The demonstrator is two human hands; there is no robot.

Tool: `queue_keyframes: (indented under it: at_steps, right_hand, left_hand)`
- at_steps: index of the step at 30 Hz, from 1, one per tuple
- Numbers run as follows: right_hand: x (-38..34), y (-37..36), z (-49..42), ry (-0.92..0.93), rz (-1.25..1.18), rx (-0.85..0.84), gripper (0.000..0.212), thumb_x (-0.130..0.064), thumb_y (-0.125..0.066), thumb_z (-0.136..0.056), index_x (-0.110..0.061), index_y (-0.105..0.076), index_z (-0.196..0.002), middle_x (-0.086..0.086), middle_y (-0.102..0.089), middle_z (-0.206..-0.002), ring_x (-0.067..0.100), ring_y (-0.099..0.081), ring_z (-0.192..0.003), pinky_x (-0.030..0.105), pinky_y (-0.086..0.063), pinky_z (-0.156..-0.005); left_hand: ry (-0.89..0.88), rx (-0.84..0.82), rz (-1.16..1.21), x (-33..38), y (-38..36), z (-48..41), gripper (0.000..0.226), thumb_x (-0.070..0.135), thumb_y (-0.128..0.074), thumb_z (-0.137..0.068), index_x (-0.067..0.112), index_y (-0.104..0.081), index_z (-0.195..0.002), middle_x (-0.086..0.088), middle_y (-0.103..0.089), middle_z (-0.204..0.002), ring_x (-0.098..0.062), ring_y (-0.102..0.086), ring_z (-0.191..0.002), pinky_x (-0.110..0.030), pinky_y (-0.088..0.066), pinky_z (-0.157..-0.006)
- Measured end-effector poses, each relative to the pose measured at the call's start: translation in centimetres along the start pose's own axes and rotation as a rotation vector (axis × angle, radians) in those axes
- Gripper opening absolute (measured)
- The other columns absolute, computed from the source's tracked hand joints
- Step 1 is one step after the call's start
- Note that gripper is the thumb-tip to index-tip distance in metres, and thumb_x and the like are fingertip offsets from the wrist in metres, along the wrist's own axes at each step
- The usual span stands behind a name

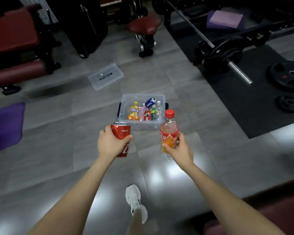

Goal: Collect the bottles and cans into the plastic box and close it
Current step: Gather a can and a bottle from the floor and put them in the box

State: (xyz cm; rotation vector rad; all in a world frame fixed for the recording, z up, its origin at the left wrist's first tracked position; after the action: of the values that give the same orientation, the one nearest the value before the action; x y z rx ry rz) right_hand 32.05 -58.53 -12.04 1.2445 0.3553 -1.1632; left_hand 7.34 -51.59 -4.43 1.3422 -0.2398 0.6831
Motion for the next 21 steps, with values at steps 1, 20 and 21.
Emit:
queue_keyframes:
  at_steps: [1, 20, 21]
  right_hand:
    - [-1.0, -1.4, -2.1, -0.011, 0.006, 0.005, 0.066, -0.044, -0.073, -0.074, -0.024, -0.041, -0.129, 0.0, -0.064, -0.121, 0.023, -0.061, -0.109, 0.037, -0.05, -0.089]
    - [-3.6, -23.7, -42.3, -0.342, 0.102, -0.104, 0.058, -0.052, -0.069, -0.074, -0.027, -0.047, -0.122, -0.001, -0.067, -0.113, 0.026, -0.064, -0.101, 0.033, -0.046, -0.083]
    - [-3.1, -24.9, -44.3, -0.344, 0.119, -0.117, 0.06, -0.055, -0.068, -0.073, -0.027, -0.048, -0.122, 0.0, -0.068, -0.112, 0.026, -0.064, -0.1, 0.034, -0.048, -0.085]
  left_hand:
    - [0.004, -0.013, 0.014, -0.2, -0.1, -2.9, 0.073, 0.047, -0.077, -0.066, 0.009, -0.049, -0.121, -0.017, -0.054, -0.118, -0.036, -0.056, -0.109, -0.039, -0.045, -0.091]
    - [0.141, -0.261, -0.069, -3.1, -18.6, -47.6, 0.072, 0.045, -0.077, -0.065, 0.009, -0.048, -0.121, -0.013, -0.059, -0.116, -0.033, -0.061, -0.102, -0.038, -0.05, -0.085]
    - [0.156, -0.27, -0.067, -3.6, -20.2, -49.3, 0.073, 0.046, -0.077, -0.064, 0.008, -0.049, -0.12, -0.013, -0.06, -0.116, -0.032, -0.061, -0.103, -0.038, -0.05, -0.085]
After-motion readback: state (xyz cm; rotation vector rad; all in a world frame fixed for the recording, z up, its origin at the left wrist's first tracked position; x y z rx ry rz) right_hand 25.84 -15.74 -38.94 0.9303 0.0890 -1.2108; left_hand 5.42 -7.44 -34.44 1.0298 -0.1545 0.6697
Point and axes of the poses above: each hand's wrist, its own z-axis away from the middle knuckle, its own y-axis out of the back of the hand, x = y × z, the point moved 6 cm from there along -z, towards the middle knuckle
